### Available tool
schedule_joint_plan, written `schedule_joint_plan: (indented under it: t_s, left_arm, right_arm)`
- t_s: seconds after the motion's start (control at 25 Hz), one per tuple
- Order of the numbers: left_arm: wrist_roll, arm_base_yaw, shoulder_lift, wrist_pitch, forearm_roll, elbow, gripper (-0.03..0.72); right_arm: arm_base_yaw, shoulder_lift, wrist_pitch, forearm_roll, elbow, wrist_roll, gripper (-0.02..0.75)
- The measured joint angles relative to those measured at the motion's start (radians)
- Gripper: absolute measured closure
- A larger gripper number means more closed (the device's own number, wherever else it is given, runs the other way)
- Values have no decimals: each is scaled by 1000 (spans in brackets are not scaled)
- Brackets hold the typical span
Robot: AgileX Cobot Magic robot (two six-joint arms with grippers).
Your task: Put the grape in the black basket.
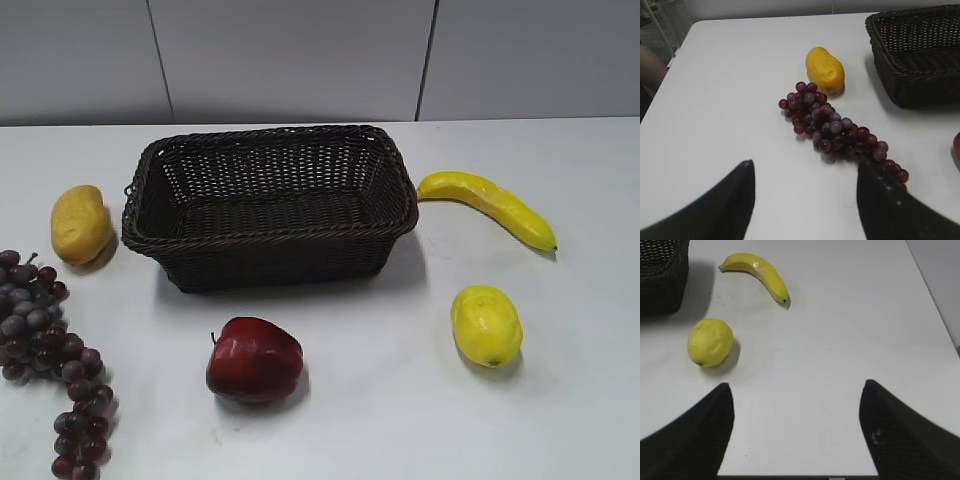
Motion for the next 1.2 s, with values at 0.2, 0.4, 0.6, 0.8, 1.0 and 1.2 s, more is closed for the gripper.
schedule_joint_plan:
  t_s: [0.2,0.4,0.6,0.8,1.0,1.2]
  left_arm:
    - [0,0,0,0,0,0,84]
    - [0,0,0,0,-1,0,84]
    - [0,0,0,0,-2,0,88]
    - [0,0,29,-36,-62,-21,101]
    - [0,0,216,-173,-86,-89,99]
    - [-1,0,484,-217,-144,-122,86]
  right_arm:
    - [0,0,-1,0,0,0,145]
    - [0,0,-1,0,0,0,145]
    - [0,0,-1,0,0,0,145]
    - [0,0,-1,0,0,0,145]
    - [0,0,0,0,0,0,145]
    - [0,0,-1,0,0,0,145]
